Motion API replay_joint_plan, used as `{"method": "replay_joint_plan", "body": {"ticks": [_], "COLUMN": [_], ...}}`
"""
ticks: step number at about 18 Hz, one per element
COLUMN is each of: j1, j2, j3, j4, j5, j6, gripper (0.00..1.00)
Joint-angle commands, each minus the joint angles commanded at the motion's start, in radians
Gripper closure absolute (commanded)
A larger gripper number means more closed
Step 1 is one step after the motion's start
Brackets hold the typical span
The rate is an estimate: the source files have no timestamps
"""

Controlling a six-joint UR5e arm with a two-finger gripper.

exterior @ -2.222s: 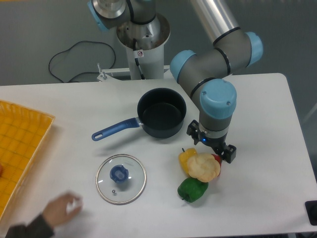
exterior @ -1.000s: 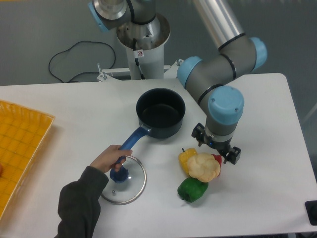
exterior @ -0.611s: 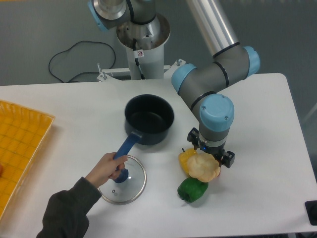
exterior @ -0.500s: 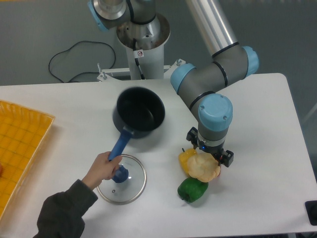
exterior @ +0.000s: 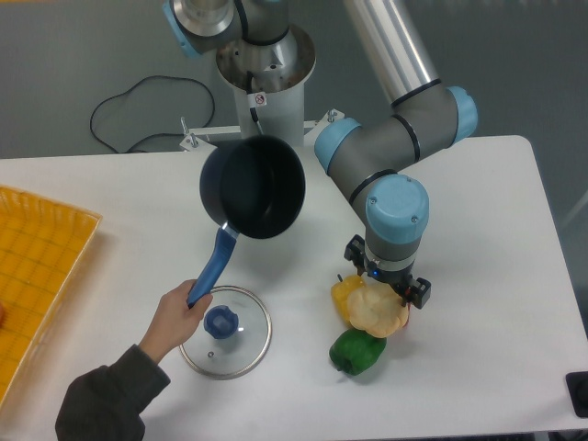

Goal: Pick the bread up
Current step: 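Lower the open gripper toward the round bread slice on the peppers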

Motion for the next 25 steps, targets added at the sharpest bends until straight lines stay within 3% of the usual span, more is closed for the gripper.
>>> {"method": "replay_joint_plan", "body": {"ticks": [4, 6, 8, 10, 12, 22, 24, 25], "j1": [0.0, 0.0, 0.0, 0.0, 0.0, 0.002, 0.003, 0.003], "j2": [0.002, 0.005, 0.006, 0.008, 0.009, 0.018, 0.02, 0.02], "j3": [0.0, 0.0, 0.0, 0.0, 0.0, 0.0, 0.003, 0.005], "j4": [-0.002, -0.003, -0.006, -0.006, -0.008, -0.017, -0.015, -0.012], "j5": [0.002, 0.005, 0.006, 0.006, 0.006, 0.003, 0.0, -0.001], "j6": [-0.002, -0.002, -0.005, -0.029, -0.048, -0.048, -0.045, -0.045], "gripper": [0.39, 0.55, 0.77, 0.92, 1.0, 0.98, 0.54, 0.45]}}
